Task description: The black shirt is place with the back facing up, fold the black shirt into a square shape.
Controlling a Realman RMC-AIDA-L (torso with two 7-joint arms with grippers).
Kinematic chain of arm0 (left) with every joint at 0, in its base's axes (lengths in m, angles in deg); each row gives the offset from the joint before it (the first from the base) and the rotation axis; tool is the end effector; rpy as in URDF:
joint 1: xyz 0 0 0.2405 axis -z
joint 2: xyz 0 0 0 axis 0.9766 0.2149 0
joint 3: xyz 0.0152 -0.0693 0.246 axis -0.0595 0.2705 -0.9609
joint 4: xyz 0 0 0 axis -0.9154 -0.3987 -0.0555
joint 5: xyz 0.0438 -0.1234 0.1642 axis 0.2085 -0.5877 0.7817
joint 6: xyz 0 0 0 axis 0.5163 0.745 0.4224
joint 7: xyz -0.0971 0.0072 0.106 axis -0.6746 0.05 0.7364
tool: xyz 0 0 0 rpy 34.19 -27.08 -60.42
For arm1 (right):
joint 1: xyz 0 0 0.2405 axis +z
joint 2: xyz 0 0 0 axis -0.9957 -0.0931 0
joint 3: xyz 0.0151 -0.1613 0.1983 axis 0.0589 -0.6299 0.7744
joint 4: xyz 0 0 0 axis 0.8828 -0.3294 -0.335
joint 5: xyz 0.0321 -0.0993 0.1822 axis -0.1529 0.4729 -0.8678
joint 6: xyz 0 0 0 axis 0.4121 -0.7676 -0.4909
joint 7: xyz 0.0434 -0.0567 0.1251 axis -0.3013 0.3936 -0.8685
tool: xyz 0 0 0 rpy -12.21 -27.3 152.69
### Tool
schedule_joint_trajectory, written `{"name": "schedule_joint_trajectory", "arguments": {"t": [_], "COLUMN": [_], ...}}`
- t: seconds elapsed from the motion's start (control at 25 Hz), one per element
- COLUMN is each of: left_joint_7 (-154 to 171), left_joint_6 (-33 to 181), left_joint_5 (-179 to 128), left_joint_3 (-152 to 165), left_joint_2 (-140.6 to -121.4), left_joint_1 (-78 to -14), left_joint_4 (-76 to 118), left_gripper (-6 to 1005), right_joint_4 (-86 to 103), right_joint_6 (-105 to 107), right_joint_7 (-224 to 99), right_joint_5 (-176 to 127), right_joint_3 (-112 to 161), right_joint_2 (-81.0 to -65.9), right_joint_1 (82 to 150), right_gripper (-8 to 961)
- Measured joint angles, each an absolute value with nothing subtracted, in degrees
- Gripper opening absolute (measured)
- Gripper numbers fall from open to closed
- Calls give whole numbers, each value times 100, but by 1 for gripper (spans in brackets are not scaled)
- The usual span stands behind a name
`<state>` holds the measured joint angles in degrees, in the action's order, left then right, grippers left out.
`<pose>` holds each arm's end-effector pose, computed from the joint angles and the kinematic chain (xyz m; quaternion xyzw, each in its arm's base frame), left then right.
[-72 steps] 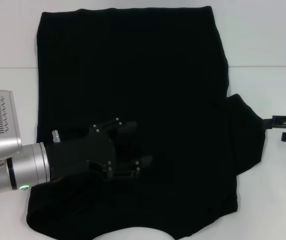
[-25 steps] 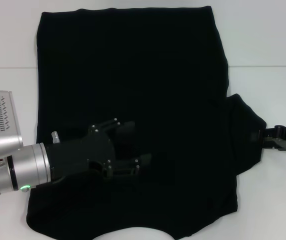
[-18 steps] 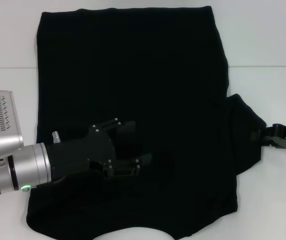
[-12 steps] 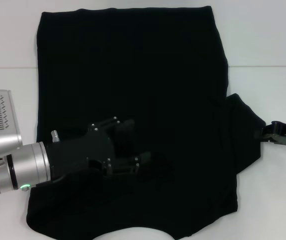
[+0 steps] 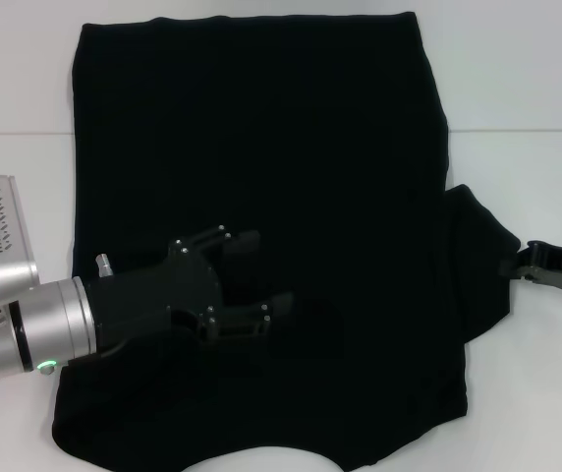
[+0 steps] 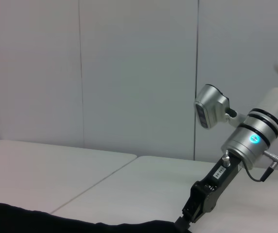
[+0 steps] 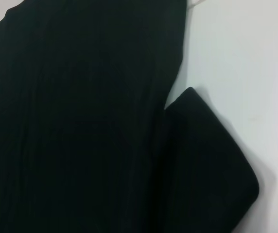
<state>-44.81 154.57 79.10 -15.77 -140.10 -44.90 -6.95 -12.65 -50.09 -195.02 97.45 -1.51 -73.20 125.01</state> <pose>-0.2494 0.3229 -0.0369 -0.9321 -0.0908 -0.2951 0.1895 0.3232 0.3946 0.0136 -0.7070 0.6539 0.1295 0.2362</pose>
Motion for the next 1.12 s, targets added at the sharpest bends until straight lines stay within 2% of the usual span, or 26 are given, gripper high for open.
{"name": "schedule_joint_trajectory", "arguments": {"t": [0.04,0.32,0.76,1.12], "left_joint_7": [-4481,-4495,-4619,-4630], "left_joint_6": [15457,15468,15550,15704], "left_joint_5": [7910,7892,7779,7778], "left_joint_3": [-1576,-1577,-1577,-1577], "left_joint_2": [-14010,-14010,-14009,-14018], "left_joint_1": [-4490,-4478,-4531,-4598], "left_joint_4": [-695,-689,-685,-690], "left_gripper": [853,851,849,848], "right_joint_4": [-1276,-1316,-1329,-1417], "right_joint_6": [-5006,-5037,-5370,-5457], "right_joint_7": [-19497,-19153,-18825,-18821], "right_joint_5": [9740,9466,8865,8839], "right_joint_3": [-151,27,223,233], "right_joint_2": [-7320,-7260,-6947,-6902], "right_joint_1": [12483,12267,11846,11729], "right_gripper": [15,20,29,36]}}
